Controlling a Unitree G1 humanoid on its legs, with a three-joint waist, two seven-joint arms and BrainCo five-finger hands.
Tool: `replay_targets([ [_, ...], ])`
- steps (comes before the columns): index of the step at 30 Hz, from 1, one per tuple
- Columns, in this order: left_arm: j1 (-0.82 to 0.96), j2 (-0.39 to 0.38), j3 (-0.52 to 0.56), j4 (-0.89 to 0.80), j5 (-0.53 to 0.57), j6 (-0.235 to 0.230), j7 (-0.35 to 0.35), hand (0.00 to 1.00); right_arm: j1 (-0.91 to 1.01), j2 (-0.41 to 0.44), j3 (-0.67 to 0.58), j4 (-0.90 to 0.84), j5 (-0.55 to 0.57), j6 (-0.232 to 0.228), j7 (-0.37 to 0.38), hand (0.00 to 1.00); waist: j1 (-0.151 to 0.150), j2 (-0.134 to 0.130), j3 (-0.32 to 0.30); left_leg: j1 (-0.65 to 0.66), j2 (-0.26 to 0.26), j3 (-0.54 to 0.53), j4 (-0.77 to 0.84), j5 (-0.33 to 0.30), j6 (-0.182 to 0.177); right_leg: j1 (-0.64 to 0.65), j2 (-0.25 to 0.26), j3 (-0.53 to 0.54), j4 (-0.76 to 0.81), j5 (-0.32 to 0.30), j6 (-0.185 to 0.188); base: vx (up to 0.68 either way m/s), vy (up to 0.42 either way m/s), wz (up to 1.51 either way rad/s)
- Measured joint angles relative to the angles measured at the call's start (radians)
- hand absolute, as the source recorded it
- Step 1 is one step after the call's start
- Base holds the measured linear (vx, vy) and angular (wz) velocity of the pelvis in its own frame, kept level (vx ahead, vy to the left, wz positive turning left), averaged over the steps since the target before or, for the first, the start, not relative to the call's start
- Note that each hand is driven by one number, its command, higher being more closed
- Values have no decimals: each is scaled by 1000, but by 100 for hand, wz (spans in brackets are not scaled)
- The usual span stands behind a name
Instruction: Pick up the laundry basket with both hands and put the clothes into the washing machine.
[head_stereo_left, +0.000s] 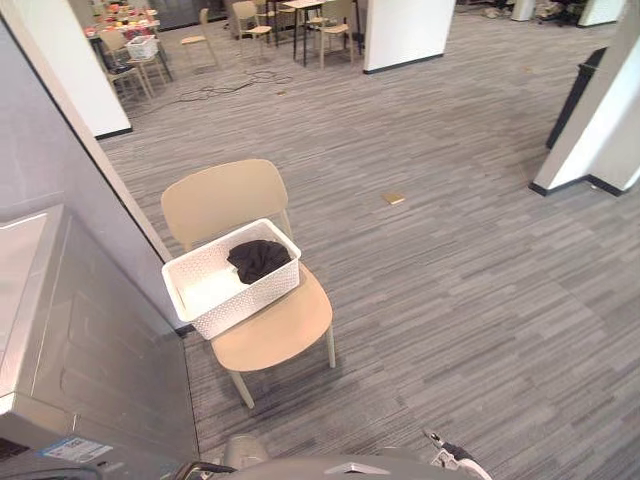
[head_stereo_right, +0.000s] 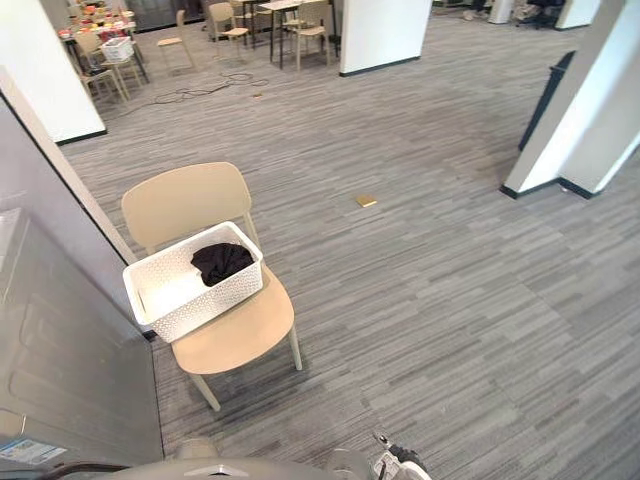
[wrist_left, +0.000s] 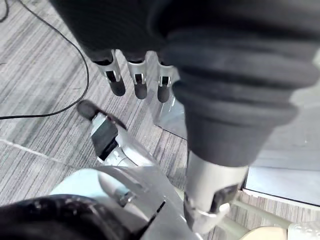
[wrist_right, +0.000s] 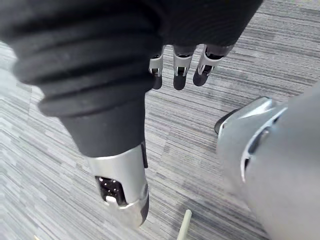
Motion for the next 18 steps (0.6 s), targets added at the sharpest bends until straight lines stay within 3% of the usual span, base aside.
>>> replay_targets([
  [1,0,0,0,0,-1,0,0,0,0,0,-3,0,0,0,0,0,0,0,0,0,-3,8,-4,-5,0,3,0,-3,-3,1,0,125,14,74],
  [3,-1,11,-27,9,-4,-3,-12,0,-18,6,-78,13,3,2,0,0,-6,-9,3,96,-63,134,-275,-105,-46,59,-15,-73,-106,54,16,156,48,87],
  [6,-27,39,-100,49,14,-4,-18,0,-89,-13,-137,60,33,-1,-2,0,-3,-1,31,181,-137,214,-543,-78,-8,58,-32,-113,-195,132,43,121,113,42],
  [7,-41,50,-103,64,25,-1,-17,0,-121,-3,-135,80,47,-2,-2,0,0,-4,46,183,-152,212,-561,-75,-8,79,-29,-116,-253,164,48,92,132,10],
  [10,-52,60,-121,78,34,6,-11,0,-110,30,-135,83,48,-3,-2,0,-11,-7,58,218,-193,175,-607,-62,8,137,-53,-152,-292,180,51,69,87,34],
  [15,-72,89,-203,78,30,-3,-9,0,-95,31,-126,88,73,-5,4,0,-22,-36,75,278,-265,129,-738,-19,27,119,-130,-194,-159,125,47,17,77,36],
  [18,-76,106,-246,82,24,-3,-10,0,-51,25,-127,93,118,-3,4,0,-41,-49,78,329,-292,65,-804,-23,33,50,-214,-188,120,122,16,-11,53,59],
])
